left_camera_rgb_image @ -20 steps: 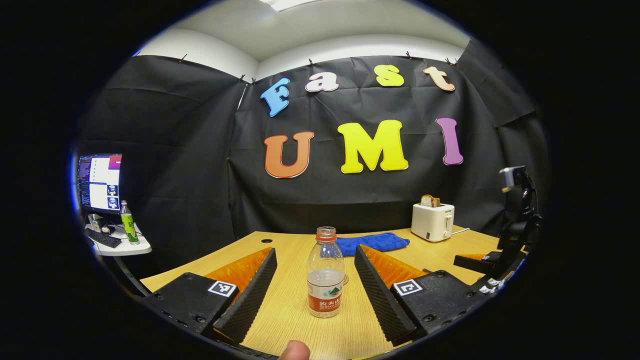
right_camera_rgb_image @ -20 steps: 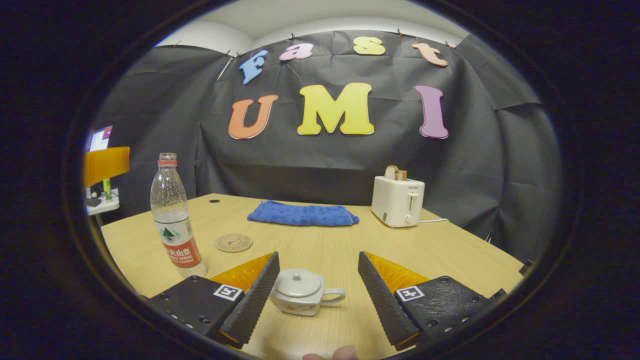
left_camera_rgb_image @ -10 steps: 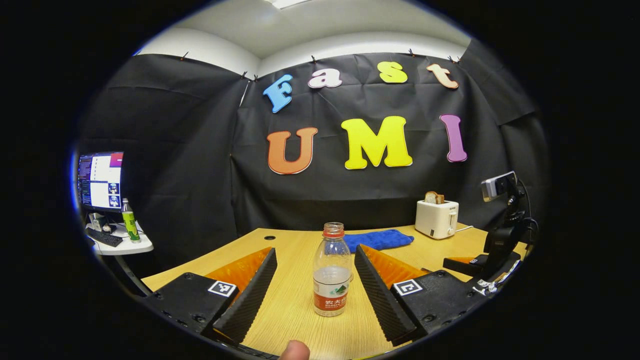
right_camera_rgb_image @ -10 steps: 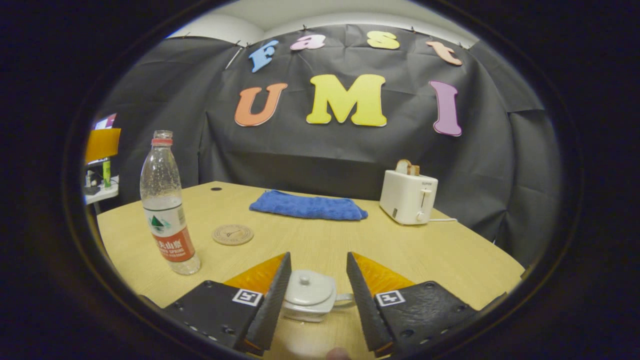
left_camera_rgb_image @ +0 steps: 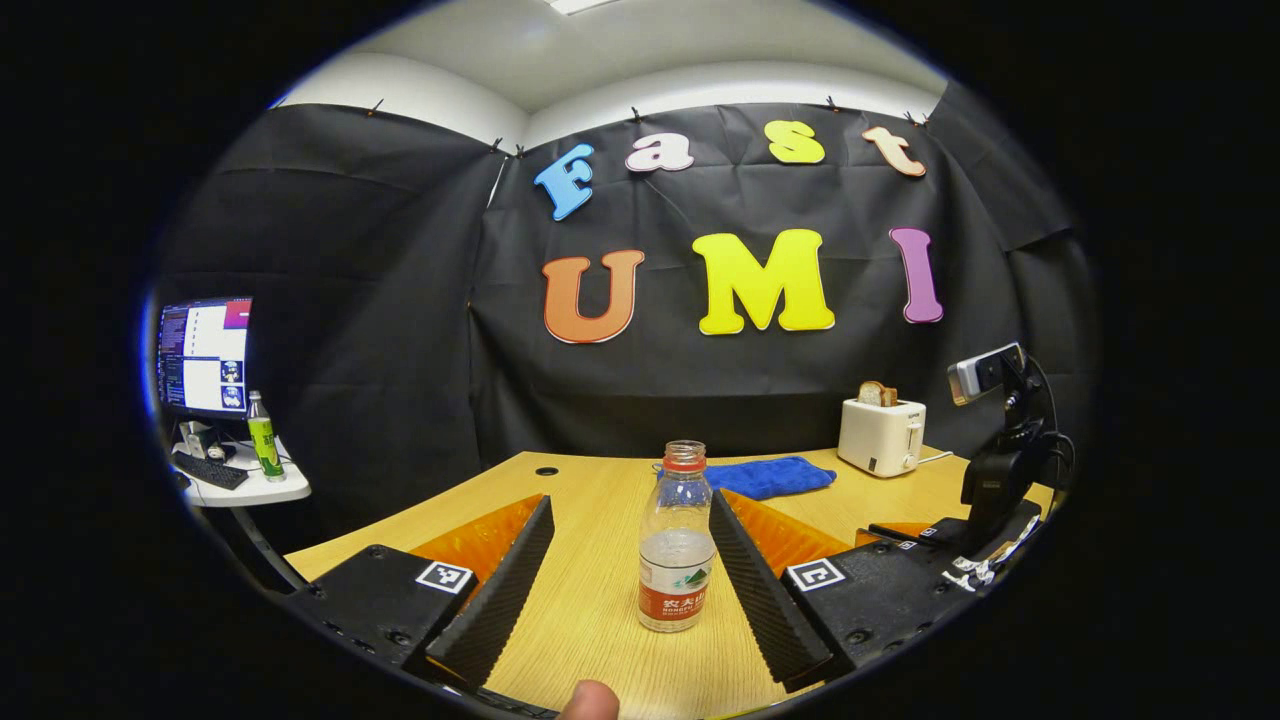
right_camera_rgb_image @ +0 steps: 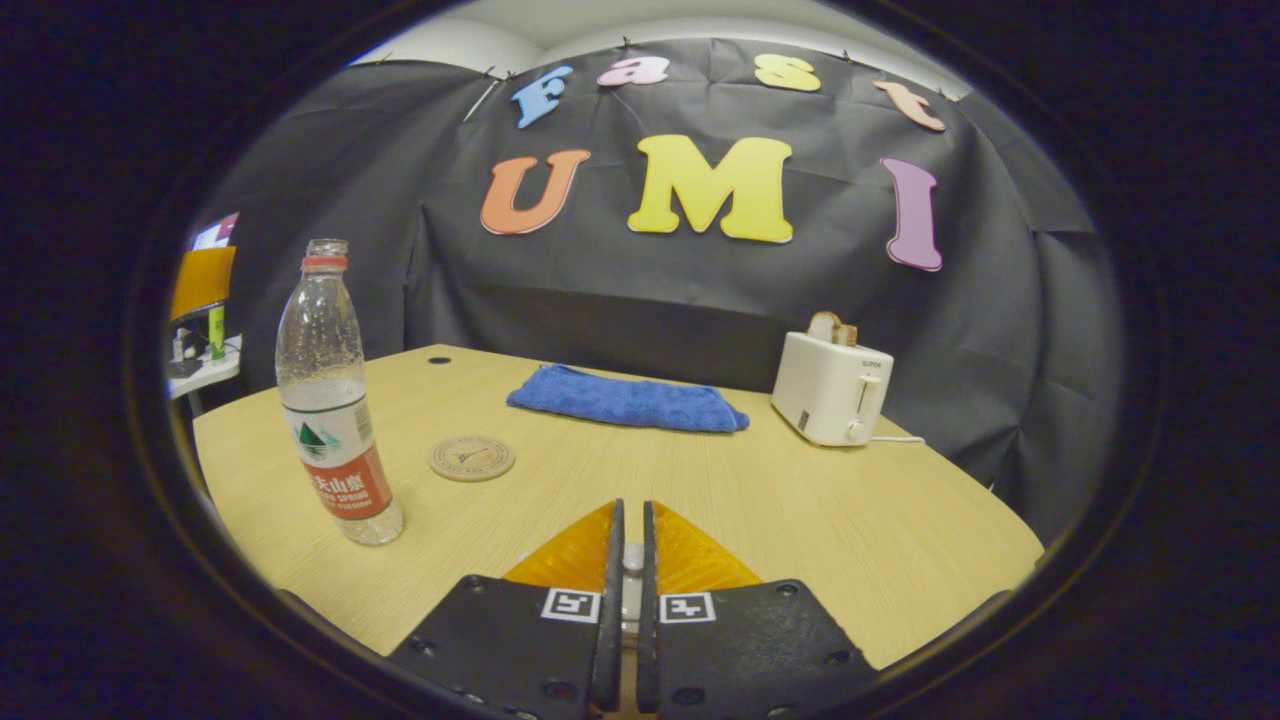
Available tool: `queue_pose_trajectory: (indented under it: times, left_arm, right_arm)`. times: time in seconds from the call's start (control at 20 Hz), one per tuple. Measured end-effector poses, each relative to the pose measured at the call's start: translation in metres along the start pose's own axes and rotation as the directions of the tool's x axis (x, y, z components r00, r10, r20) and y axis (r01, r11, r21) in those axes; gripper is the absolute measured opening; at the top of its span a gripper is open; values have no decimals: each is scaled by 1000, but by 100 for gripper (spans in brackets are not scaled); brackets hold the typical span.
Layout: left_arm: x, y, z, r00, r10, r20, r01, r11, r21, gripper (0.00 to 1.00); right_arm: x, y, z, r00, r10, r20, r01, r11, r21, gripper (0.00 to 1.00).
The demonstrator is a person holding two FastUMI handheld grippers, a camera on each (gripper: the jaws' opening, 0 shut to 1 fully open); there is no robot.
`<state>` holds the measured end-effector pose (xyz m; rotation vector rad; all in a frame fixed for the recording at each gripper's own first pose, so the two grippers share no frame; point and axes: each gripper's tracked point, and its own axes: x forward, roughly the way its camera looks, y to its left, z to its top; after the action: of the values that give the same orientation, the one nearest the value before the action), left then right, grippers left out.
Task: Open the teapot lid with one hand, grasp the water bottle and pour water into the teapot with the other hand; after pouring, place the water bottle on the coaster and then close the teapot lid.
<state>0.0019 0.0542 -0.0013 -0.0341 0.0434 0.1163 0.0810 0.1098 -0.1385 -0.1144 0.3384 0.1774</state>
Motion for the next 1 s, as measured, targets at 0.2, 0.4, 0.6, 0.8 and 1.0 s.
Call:
queue_pose_trajectory:
  times: [0.2, 0.4, 0.6, 0.8, 1.0]
  left_arm:
    - [2, 3, -2, 1000, -2, -9, 2, 1000, -9, 98]
    - [9, 3, -13, 999, -4, -32, 3, 999, -40, 98]
    - [13, -11, -28, 996, -54, -75, 50, 998, -48, 98]
    - [13, -20, -50, 987, -102, -127, 94, 993, -69, 99]
    - [12, -19, -79, 971, -129, -202, 118, 991, -66, 98]
  right_arm:
    - [1, 1, -1, 1000, 22, 1, -22, 1000, 11, 0]
    - [1, 3, 3, 999, 40, 11, -40, 999, 13, 0]
    - [-4, 0, 16, 998, 54, 43, -55, 998, 22, 0]
    - [-12, -4, 27, 994, 86, 62, -89, 995, 51, 0]
    - [-19, -2, 26, 991, 126, 53, -129, 990, 49, 0]
